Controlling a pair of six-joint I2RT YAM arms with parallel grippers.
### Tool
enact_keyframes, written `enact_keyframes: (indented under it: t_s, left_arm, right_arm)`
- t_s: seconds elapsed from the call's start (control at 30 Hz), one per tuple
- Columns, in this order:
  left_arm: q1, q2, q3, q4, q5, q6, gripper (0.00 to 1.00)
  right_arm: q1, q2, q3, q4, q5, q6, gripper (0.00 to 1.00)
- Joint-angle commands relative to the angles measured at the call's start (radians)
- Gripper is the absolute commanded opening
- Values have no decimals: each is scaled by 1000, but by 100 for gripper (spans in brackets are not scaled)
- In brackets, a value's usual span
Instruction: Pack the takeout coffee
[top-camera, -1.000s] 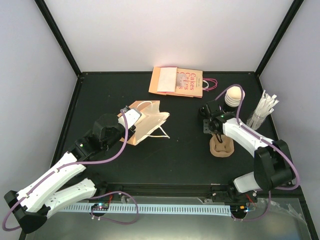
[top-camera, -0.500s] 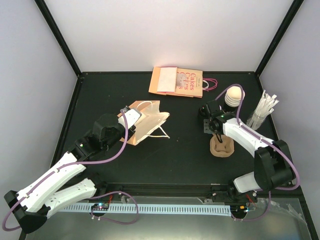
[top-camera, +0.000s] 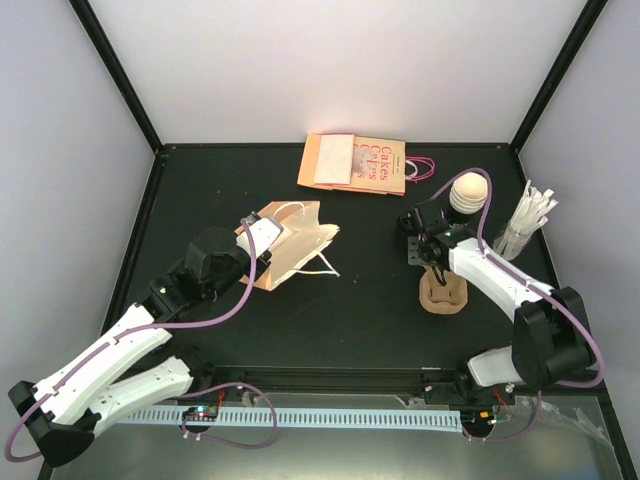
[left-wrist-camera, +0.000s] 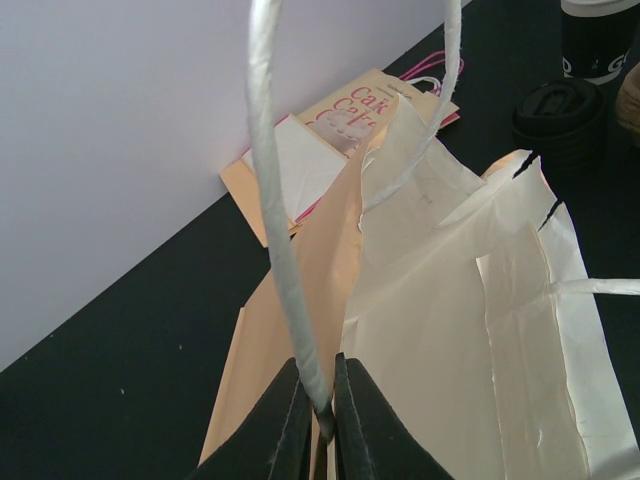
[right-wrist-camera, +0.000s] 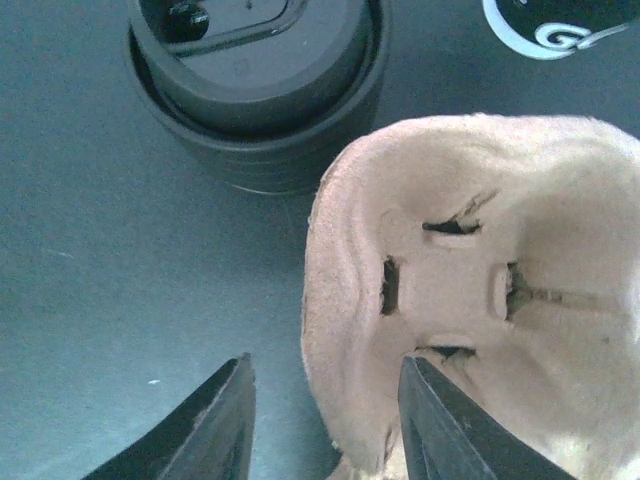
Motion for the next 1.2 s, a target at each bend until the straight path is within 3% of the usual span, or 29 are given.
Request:
enact_keyframes:
  t_s: [0.0, 0.23, 0.37, 0.5, 0.9, 1.17]
  left_arm:
    - [-2, -9, 6, 26, 2, -5, 8]
    - [-2, -10, 6, 25, 2, -5, 9]
    - [-2, -12, 6, 27, 3, -5, 8]
    - [-2, -15, 4, 25, 4, -5, 9]
    - [-3, -20, 4, 29, 9, -6, 9]
    - [-2, -21, 3, 29, 12, -8, 8]
  right_arm:
    - [7, -103, -24, 57, -22, -3, 48]
    - [6, -252, -64, 149, 56, 44, 47]
    - [7, -336, -160, 294, 17, -61, 82]
    - [3, -336, -154, 246, -27, -64, 87]
    - [2, -188, -131, 163, -13, -27, 55]
    - [1, -115, -109, 138, 6, -16, 45]
